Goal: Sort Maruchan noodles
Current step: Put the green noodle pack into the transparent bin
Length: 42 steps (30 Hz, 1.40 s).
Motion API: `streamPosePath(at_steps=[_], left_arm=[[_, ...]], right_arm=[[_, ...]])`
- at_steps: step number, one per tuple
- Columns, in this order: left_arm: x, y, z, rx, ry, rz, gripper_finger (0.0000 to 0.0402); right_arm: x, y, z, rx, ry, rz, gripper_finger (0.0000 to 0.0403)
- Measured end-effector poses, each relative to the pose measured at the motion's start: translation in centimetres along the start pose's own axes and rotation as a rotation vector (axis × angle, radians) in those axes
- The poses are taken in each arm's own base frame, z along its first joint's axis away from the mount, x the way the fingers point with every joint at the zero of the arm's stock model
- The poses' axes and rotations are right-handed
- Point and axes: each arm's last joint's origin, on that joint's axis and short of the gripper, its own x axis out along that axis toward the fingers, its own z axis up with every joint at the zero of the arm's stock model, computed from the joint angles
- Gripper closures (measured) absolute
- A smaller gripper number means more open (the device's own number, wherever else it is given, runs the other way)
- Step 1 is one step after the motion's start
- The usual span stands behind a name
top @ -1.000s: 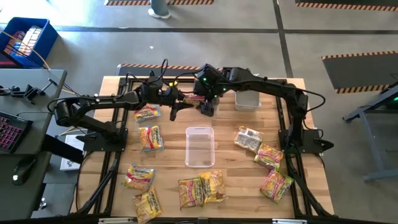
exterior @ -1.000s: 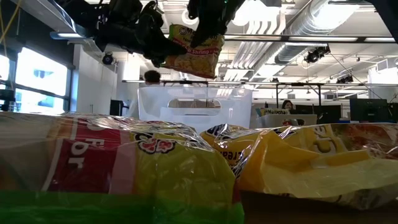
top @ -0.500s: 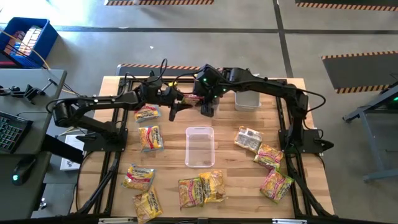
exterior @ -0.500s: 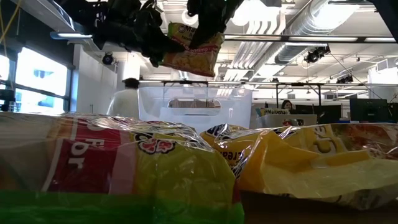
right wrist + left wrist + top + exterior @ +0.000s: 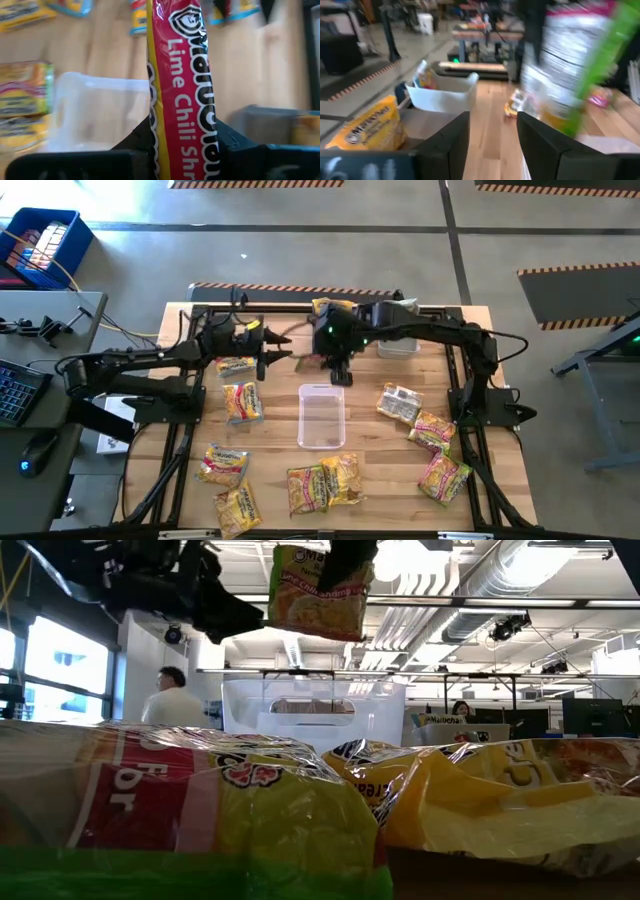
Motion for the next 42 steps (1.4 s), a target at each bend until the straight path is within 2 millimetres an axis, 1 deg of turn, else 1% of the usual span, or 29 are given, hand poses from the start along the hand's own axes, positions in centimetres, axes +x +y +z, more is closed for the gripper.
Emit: streamPosePath(at_steps=[5, 8, 11, 13, 19, 26, 31, 36, 42], left_arm=[[-1.0, -0.6, -1.6, -0.03, -0.034, 0.011, 0.0268], [-1.3, -0.8, -2.4, -0.048, -0.031, 0.009, 0.0275], [-1.4, -1.0, -2.8, -0.042, -0.029, 0.016, 0.0279], [-1.4, -1.1, -2.9, -0.034, -0.03, 0.029, 0.028], [-1.4, -1.2, -2.6, -0.025, -0.055, 0.033, 0.0282], [-1.4, -1.2, -2.4, -0.005, -0.076, 0.037, 0.0282], [-1.4, -1.1, -2.4, 0.009, -0.076, 0.038, 0.0282], [-1.4, -1.1, -2.4, 0.018, -0.078, 0.039, 0.0282], [-1.4, -1.1, -2.4, 0.018, -0.079, 0.039, 0.0282]], right_arm=[[1.0, 3.4, 0.1, 0.035, 0.024, 0.057, 0.0322], [2.1, 5.1, -0.1, 0.058, 0.035, 0.085, 0.0322], [3.5, 6.3, -0.6, 0.071, 0.044, 0.105, 0.0321], [4.8, 6.6, -1.1, 0.084, 0.051, 0.1, 0.0321], [8.1, 5.8, -3.0, 0.102, 0.067, 0.052, 0.0321], [10.2, 4.5, -4.7, 0.11, 0.09, -0.018, 0.032], [11.1, 3.7, -5.3, 0.111, 0.073, -0.03, 0.032], [11.3, 3.1, -5.7, 0.126, 0.074, -0.038, 0.032], [12.1, 2.7, -5.8, 0.102, 0.085, -0.041, 0.032]])
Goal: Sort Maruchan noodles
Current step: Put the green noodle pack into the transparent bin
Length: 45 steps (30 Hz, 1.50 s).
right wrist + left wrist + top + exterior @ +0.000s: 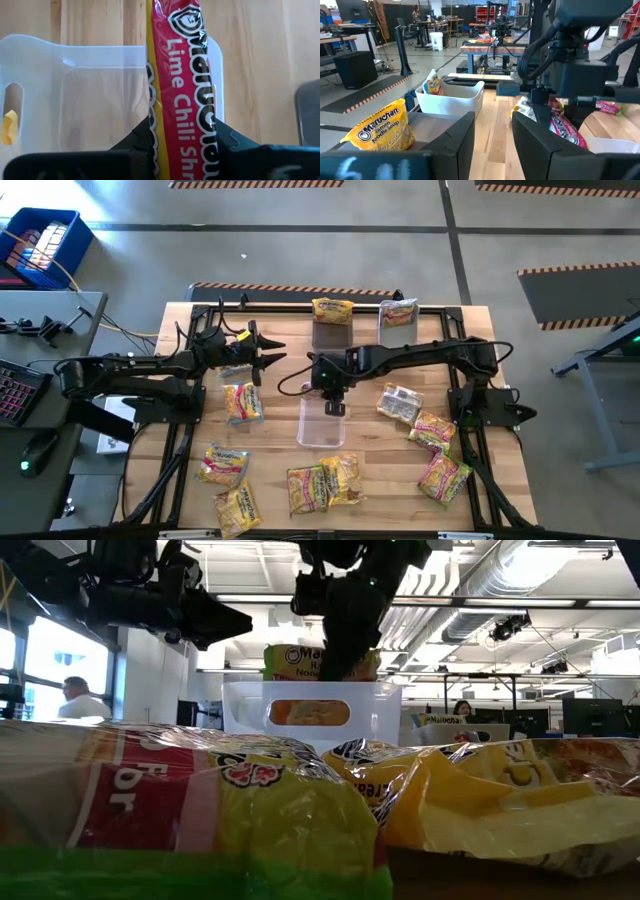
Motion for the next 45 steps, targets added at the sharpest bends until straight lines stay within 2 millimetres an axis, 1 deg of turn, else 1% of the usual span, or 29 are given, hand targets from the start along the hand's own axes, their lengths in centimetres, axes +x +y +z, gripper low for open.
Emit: streamPosePath(at_steps=[4, 8, 20, 23, 29, 32, 38, 45], left_arm=[[0.0, 0.0, 0.0, 0.0, 0.0, 0.0, 0.0282], [0.0, 0.0, 0.0, 0.0, -0.001, 0.0, 0.0282], [0.0, 0.0, 0.0, 0.0, -0.001, 0.0, 0.0282], [0.0, 0.0, 0.0, 0.0, 0.0, 0.0, 0.0282], [0.0, 0.0, 0.0, 0.0, 0.0, 0.001, 0.0282], [0.0, 0.0, 0.0, 0.0, 0.0, 0.001, 0.0282], [0.0, 0.0, 0.0, 0.0, 0.0, 0.0, 0.0282], [0.0, 0.0, 0.0, 0.0, 0.0, 0.0, 0.0282]], right_arm=[[1.2, -0.1, -0.3, -0.012, 0.034, 0.0, 0.032], [1.9, -0.1, -0.4, -0.019, 0.047, -0.003, 0.032], [2.1, -0.3, -0.3, -0.039, 0.04, -0.057, 0.0318], [2.1, -0.2, -0.3, -0.057, 0.039, -0.056, 0.0302], [2.1, 0.0, -0.3, -0.064, 0.039, -0.062, 0.0236], [2.1, 0.0, -0.3, -0.066, 0.04, -0.073, 0.0213], [1.8, 0.0, -0.3, -0.062, 0.047, -0.081, 0.0207], [-0.1, 0.0, 0.8, 0.012, 0.068, -0.093, 0.0207]])
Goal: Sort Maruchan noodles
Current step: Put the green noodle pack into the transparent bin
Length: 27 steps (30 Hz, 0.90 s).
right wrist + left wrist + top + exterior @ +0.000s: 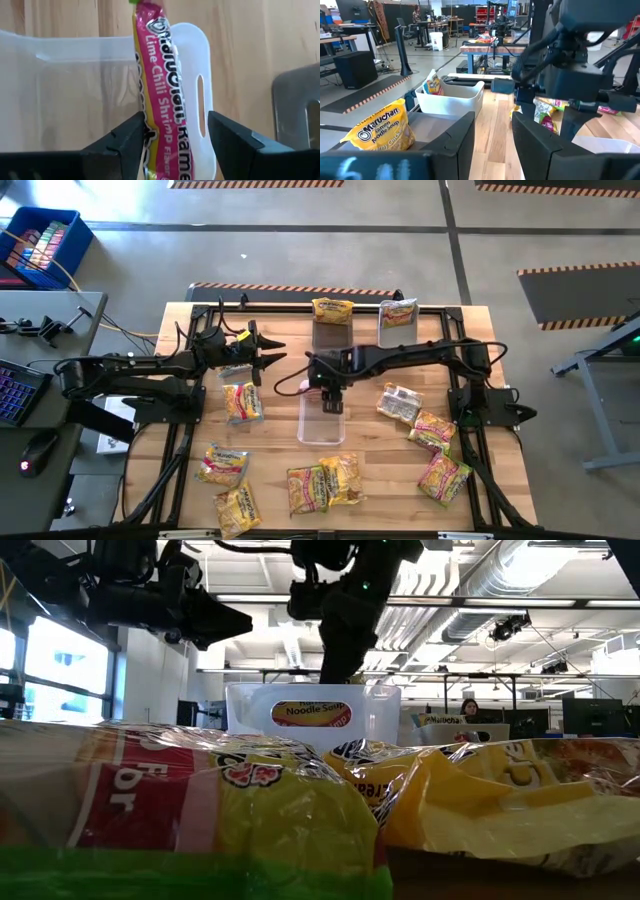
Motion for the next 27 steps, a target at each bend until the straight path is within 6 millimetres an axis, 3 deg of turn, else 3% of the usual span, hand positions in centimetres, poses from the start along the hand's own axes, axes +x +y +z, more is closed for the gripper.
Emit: streamPosePath(at_steps=[12, 23, 27], left_arm=[[0.0, 0.0, 0.0, 0.0, 0.0, 0.0, 0.0282], [0.0, 0.0, 0.0, 0.0, 0.0, 0.0, 0.0282], [0.0, 0.0, 0.0, 0.0, 0.0, 0.0, 0.0282]], right_arm=[[0.7, -1.4, -1.2, 0.182, 0.091, -0.01, 0.0218], [0.6, -1.4, -1.3, 0.183, 0.108, 0.023, 0.0339], [0.6, -1.3, -1.4, 0.176, 0.118, 0.025, 0.0355]])
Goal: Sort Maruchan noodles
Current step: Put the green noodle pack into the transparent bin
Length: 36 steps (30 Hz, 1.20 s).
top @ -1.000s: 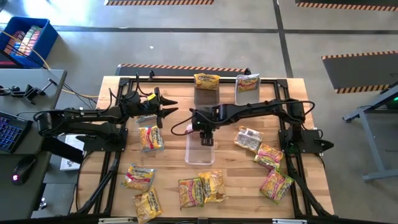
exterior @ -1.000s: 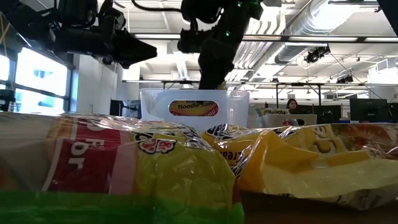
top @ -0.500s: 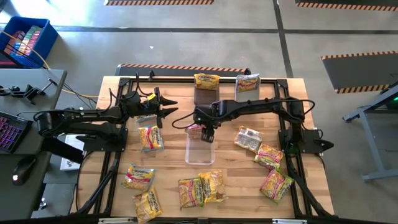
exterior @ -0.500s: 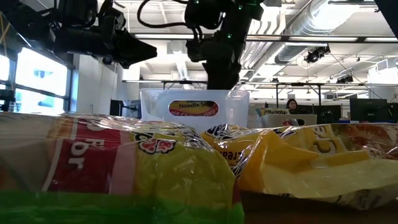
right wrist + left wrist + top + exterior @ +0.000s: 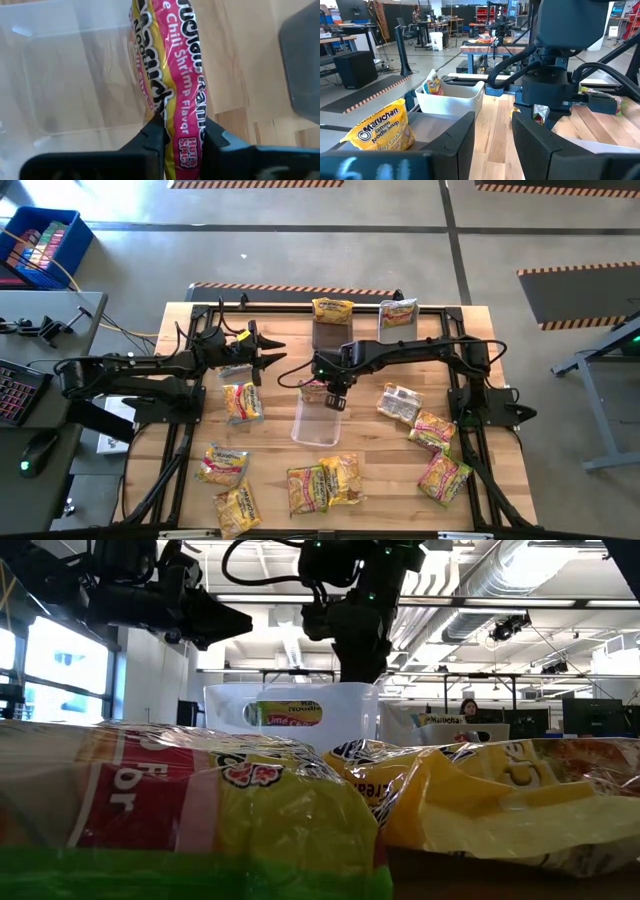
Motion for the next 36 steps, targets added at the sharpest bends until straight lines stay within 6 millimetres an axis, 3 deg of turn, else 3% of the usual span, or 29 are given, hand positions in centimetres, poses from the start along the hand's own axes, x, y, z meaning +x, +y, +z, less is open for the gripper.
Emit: streamPosePath(at_steps=[4, 11, 17, 22, 29, 36], left_arm=[[0.0, 0.0, 0.0, 0.0, 0.0, 0.0, 0.0282], [0.0, 0.0, 0.0, 0.0, 0.0, 0.0, 0.0282], [0.0, 0.0, 0.0, 0.0, 0.0, 0.0, 0.0282], [0.0, 0.0, 0.0, 0.0, 0.001, 0.0, 0.0282], [0.0, 0.0, 0.0, 0.0, 0.001, 0.0, 0.0282], [0.0, 0.0, 0.0, 0.0, 0.001, 0.0, 0.0282]], right_arm=[[0.0, 0.0, -0.1, -0.002, 0.006, -0.001, 0.0331], [-0.2, 0.0, -0.2, -0.021, 0.015, -0.007, 0.0246], [-3.0, -0.1, -0.6, -0.052, -0.022, 0.004, 0.0217], [-6.2, -0.2, -1.0, -0.079, -0.096, 0.01, 0.0256], [-5.4, -0.2, -0.8, -0.08, -0.086, 0.009, 0.039], [-3.5, -0.1, -0.6, -0.076, -0.035, 0.025, 0.038]])
